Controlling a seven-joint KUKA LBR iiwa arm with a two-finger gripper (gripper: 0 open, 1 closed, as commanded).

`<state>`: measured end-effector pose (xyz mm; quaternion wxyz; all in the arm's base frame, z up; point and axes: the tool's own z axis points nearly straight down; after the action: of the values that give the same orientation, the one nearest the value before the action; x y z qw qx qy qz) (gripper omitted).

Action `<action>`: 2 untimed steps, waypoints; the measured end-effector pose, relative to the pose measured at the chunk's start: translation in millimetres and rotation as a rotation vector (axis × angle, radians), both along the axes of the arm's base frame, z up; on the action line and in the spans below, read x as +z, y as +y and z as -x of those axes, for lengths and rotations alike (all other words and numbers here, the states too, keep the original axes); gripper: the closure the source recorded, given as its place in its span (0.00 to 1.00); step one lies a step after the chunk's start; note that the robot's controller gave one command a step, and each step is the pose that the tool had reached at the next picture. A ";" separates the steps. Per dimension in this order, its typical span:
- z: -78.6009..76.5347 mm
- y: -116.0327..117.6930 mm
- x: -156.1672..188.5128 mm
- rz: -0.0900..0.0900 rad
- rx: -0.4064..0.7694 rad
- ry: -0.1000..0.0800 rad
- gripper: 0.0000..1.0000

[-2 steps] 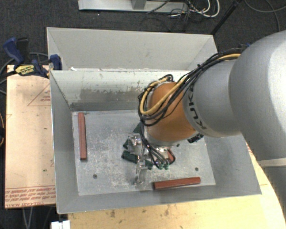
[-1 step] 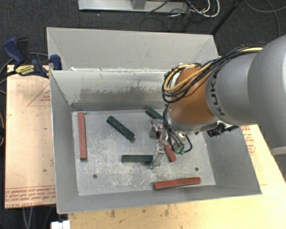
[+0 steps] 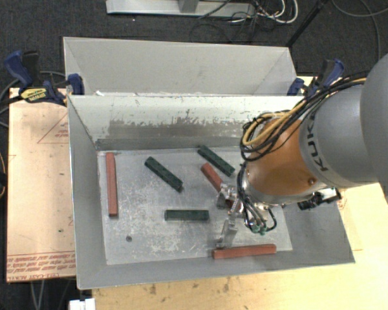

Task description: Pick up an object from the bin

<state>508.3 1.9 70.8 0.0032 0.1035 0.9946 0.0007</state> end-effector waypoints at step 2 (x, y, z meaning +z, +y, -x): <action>-11.5 81.4 -4.0 0.001 0.105 0.011 0.00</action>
Offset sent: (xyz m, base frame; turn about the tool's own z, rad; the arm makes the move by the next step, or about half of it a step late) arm -0.0010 0.0932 0.0606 -0.0540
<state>519.9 83.4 66.8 -0.0022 0.0513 0.9987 -0.0004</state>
